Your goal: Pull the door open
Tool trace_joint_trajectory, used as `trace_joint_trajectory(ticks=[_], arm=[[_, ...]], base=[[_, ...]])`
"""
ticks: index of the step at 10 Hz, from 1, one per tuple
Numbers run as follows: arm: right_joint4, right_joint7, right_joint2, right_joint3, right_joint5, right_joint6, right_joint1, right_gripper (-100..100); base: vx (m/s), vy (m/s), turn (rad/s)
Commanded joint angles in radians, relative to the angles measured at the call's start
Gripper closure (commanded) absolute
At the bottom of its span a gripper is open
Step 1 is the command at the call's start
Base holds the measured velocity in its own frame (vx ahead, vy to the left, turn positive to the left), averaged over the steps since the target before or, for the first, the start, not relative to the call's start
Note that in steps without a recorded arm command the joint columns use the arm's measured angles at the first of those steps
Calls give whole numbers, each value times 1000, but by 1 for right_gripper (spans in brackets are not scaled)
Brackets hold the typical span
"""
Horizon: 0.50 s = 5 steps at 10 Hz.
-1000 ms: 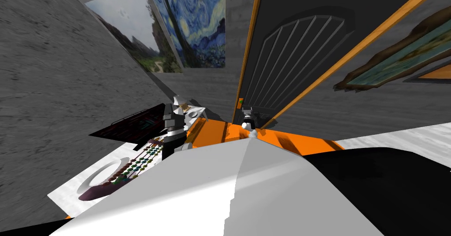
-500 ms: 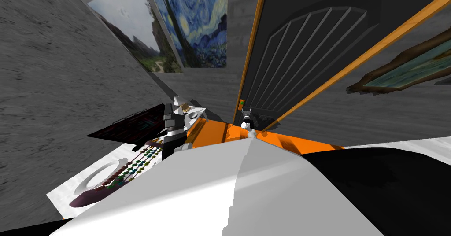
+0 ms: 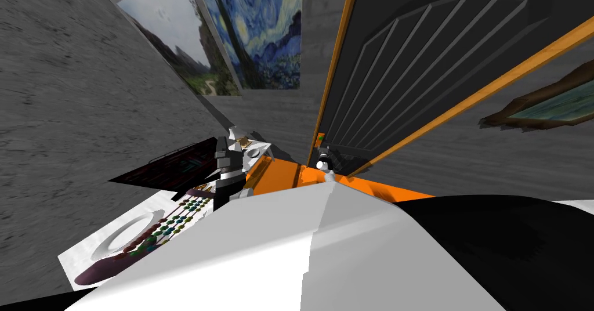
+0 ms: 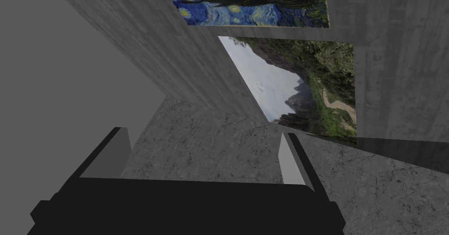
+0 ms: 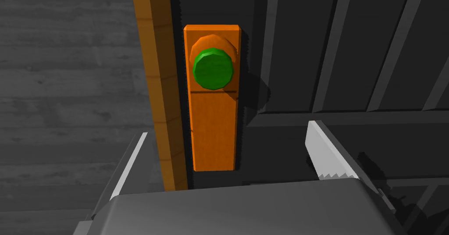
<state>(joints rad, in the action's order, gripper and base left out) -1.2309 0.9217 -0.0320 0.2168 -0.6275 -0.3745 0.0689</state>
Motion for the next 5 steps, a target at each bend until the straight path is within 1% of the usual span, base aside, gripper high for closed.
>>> trace_joint_trajectory(ticks=[1, 2, 3, 4, 5], arm=[[29, 25, 9, 10, -16, 9, 14, -100], [21, 14, 6, 6, -10, 4, 11, -100], [30, 41, -27, 14, -19, 1, 2, -100], [34, 54, -44, 18, -24, -1, -4, -100], [36, 61, -53, 20, -26, -2, -8, -100]], base=[[102, -52, 59], [48, -23, 15], [133, -13, 110], [217, -38, 126], [170, -26, 77]])
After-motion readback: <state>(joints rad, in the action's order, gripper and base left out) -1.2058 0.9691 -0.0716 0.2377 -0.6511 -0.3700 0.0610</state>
